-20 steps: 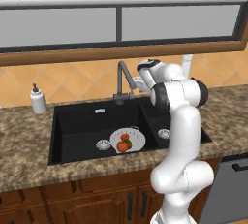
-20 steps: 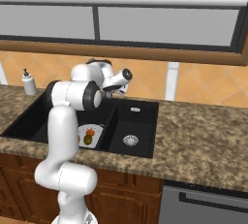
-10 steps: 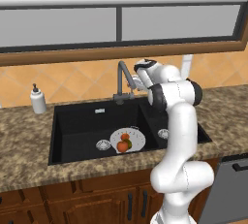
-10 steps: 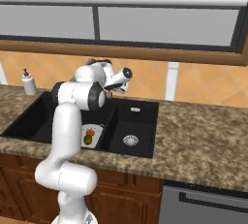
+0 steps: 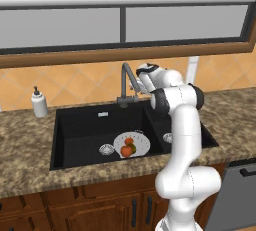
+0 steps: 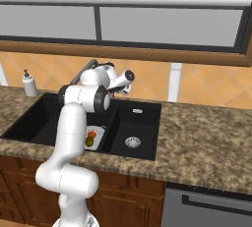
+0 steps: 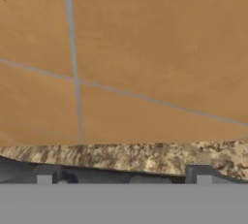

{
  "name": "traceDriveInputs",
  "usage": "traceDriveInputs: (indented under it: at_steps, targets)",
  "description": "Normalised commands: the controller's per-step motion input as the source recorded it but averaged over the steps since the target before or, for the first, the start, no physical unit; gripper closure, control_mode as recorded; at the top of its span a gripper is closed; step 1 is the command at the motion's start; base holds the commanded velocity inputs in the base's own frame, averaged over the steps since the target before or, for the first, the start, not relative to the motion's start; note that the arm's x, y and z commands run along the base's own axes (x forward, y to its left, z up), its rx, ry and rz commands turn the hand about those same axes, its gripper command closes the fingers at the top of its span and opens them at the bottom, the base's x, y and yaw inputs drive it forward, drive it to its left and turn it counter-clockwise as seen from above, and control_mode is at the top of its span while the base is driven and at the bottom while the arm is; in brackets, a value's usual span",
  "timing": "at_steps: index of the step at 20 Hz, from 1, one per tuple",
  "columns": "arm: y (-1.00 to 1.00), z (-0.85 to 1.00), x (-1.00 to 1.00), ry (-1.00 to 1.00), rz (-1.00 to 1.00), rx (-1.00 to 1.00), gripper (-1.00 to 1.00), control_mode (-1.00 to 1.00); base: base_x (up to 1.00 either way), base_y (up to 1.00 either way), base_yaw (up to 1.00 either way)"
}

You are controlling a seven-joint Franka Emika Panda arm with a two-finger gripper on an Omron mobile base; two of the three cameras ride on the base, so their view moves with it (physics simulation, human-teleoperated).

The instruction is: Put the colander in the sink, put the tangerine, orange, kiwi in the colander, and turn on the sink faucet and pour water over the colander.

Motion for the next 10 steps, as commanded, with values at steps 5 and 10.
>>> traceDriveInputs:
  at_steps: [5, 10]
  targets:
    - [0.02, -0.15, 0.26, 0.00, -0.03, 0.00, -1.00, -1.00, 0.00, 0.00, 0.00]
    - [0.02, -0.09, 0.01, 0.00, -0.04, 0.00, 1.00, -1.00, 0.00, 0.00, 0.00]
